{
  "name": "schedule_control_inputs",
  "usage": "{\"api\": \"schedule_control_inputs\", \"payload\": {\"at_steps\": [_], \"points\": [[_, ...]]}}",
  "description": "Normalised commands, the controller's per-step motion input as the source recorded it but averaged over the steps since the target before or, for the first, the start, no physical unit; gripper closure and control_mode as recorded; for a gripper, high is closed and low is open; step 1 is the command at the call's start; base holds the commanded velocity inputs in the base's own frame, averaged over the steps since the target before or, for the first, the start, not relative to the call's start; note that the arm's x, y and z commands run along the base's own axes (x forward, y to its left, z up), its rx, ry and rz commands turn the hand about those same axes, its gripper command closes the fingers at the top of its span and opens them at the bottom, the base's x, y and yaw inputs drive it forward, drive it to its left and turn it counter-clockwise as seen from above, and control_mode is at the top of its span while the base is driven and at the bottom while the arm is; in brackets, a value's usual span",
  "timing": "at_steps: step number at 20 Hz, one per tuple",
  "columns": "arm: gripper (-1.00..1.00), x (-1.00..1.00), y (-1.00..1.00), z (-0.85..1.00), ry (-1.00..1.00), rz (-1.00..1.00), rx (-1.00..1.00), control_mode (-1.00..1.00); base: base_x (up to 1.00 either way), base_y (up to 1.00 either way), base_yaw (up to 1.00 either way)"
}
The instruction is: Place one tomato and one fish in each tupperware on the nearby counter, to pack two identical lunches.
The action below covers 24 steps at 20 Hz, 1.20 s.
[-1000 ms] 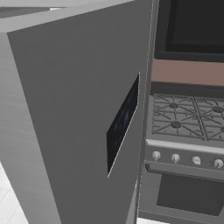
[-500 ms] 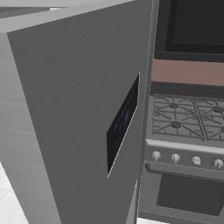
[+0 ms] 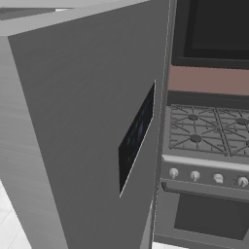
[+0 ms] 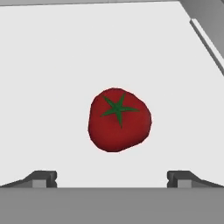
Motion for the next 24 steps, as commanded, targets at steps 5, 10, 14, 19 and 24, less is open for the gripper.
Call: {"api": "schedule_control_inputs", "payload": {"at_steps": [5, 10, 14, 19, 24], "points": [[-1.00, 0.31, -0.06, -0.27, 0.00, 0.00, -0.02, -1.00, 0.00, 0.00, 0.00], [-1.00, 0.24, -0.12, -0.19, 0.00, 0.00, -0.06, -1.00, 0.00, 0.00, 0.00], [-1.00, 0.29, -0.06, -0.17, 0.00, 0.00, -0.03, -1.00, 0.00, 0.00, 0.00], [1.00, 0.25, 0.00, -0.14, 0.00, 0.00, 0.00, -1.00, 0.00, 0.00, 0.00], [1.00, 0.00, 0.00, 0.00, 0.00, 0.00, 0.00, -1.00, 0.00, 0.00, 0.00]]}}
